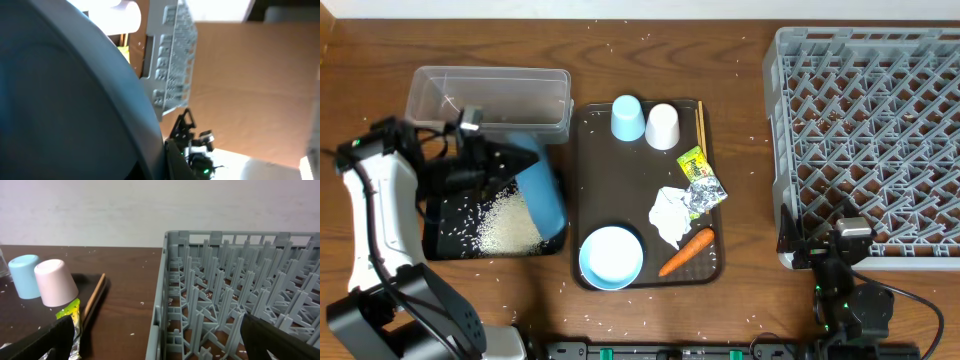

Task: Sort waste into correct bins and load items into the dishwasher rack
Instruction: 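Carry the blue plate left and tilt it over the black tray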

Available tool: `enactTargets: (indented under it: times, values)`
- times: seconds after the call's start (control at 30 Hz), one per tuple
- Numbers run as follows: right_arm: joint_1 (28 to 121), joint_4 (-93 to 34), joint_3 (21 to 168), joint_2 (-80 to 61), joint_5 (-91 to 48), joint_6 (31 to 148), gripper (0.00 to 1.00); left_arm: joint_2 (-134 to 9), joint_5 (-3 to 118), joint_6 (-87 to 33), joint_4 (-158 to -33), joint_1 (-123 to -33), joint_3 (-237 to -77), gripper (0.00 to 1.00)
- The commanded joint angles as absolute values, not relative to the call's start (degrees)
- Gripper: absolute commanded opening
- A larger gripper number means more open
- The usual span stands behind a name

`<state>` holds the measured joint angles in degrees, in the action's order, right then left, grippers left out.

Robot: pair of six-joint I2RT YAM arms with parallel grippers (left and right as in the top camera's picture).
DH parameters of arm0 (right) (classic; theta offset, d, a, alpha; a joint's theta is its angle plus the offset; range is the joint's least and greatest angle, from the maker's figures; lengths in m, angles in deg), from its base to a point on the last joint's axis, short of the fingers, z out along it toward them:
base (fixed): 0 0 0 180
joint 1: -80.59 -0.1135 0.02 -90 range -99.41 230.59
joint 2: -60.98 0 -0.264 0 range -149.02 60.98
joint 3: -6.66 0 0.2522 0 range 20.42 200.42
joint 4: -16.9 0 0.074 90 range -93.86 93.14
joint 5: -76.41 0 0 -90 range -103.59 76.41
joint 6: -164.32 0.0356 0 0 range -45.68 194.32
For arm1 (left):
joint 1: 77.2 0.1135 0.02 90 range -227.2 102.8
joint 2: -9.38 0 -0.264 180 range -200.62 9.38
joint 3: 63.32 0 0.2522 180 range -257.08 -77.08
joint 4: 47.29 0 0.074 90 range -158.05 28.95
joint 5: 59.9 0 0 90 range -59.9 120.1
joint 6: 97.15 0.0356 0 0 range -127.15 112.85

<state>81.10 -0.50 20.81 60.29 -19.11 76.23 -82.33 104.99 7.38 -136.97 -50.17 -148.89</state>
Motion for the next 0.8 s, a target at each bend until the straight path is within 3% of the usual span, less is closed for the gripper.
enactTargets:
  times: [0.0,0.4,0.77]
  values:
    - [81.80,-0.72,20.74,60.59,-18.98,76.38,0.99,-81.60,114.39,12.36,-137.30,-46.50,-145.42,0.05]
    - [81.80,-0.72,20.74,60.59,-18.98,76.38,0.99,-81.58,119.35,15.14,-138.26,-40.43,-140.56,0.06]
    - [81.80,-0.72,20.74,60.59,-18.98,76.38,0.99,-76.90,113.67,21.78,-142.83,-49.08,-140.83,0.06]
